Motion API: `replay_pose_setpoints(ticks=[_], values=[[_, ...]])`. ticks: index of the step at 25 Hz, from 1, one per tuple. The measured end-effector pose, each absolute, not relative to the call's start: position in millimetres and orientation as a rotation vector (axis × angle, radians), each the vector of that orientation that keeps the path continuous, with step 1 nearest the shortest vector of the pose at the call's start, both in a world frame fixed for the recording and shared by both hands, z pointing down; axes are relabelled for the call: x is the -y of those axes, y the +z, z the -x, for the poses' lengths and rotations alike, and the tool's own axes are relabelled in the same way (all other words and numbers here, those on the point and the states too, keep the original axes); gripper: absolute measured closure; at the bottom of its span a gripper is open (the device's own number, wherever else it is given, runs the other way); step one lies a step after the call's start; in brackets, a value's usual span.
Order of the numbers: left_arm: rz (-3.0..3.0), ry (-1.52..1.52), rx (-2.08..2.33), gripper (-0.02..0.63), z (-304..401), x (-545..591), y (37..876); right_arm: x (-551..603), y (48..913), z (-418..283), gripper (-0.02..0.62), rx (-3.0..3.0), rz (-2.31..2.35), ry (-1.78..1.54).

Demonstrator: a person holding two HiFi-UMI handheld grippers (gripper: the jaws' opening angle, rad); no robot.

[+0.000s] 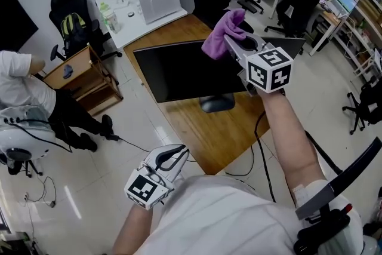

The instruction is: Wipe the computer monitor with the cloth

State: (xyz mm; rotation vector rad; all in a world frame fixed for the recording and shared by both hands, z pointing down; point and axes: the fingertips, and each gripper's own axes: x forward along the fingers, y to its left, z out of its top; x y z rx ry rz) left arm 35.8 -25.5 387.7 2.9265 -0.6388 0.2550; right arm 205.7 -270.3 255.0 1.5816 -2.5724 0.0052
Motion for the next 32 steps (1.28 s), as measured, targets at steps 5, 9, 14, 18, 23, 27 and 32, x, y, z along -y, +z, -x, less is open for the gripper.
replay_pose_setpoints(ticks=[5,9,14,18,23,27,32], values=[[-2.922,0.259,0.615,0.541,-49.9,25.3,387.5,267.2,255.7,-233.3,0.545,2.550,-1.627,0.009],[-2.946,0.269,0.599,0.541,-57.7,27.7,393.4,266.4,255.3,-253.3,0.545,2.539,-1.661,0.014],[-2.948,0.308,0.565,0.541,-73.8,27.1,389.6,262.6,254.9,-279.3,0.545,2.525,-1.700,0.020],[-2.976,0.283,0.560,0.541,-84.1,28.3,394.4,257.8,255.7,-302.1,0.545,2.509,-1.739,0.024],[-2.956,0.322,0.522,0.541,-103.6,26.1,390.1,253.3,255.6,-332.0,0.545,2.482,-1.782,0.024],[-2.966,0.310,0.498,0.541,-118.6,24.0,391.9,247.4,256.9,-356.1,0.545,2.460,-1.815,0.022],[-2.970,0.307,0.494,0.541,-136.5,24.6,391.5,241.9,256.9,-388.7,0.545,2.430,-1.856,0.026]])
